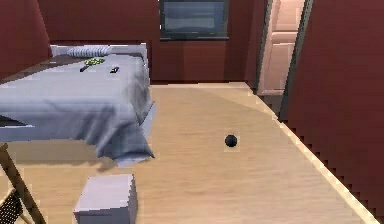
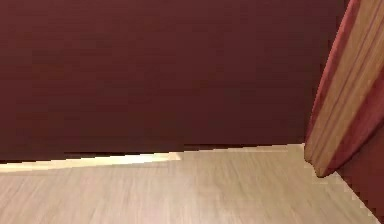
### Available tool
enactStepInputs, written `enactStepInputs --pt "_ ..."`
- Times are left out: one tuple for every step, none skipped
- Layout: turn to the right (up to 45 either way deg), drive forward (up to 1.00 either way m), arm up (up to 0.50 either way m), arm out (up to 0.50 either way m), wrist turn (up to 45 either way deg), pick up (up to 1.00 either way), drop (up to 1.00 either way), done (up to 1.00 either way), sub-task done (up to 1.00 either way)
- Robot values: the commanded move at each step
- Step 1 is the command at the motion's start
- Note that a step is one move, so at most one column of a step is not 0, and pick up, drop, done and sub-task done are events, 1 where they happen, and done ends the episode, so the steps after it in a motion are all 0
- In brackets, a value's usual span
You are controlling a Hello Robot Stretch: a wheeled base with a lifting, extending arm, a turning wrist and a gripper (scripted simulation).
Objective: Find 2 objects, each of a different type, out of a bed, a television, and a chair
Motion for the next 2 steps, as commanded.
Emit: enactStepInputs --pt "0.0 1.00 0.00 0.00 0.0 0.00 0.00 0.00 0.00" --pt "-3.0 0.00 0.00 0.00 0.0 0.00 0.00 0.00 0.00"
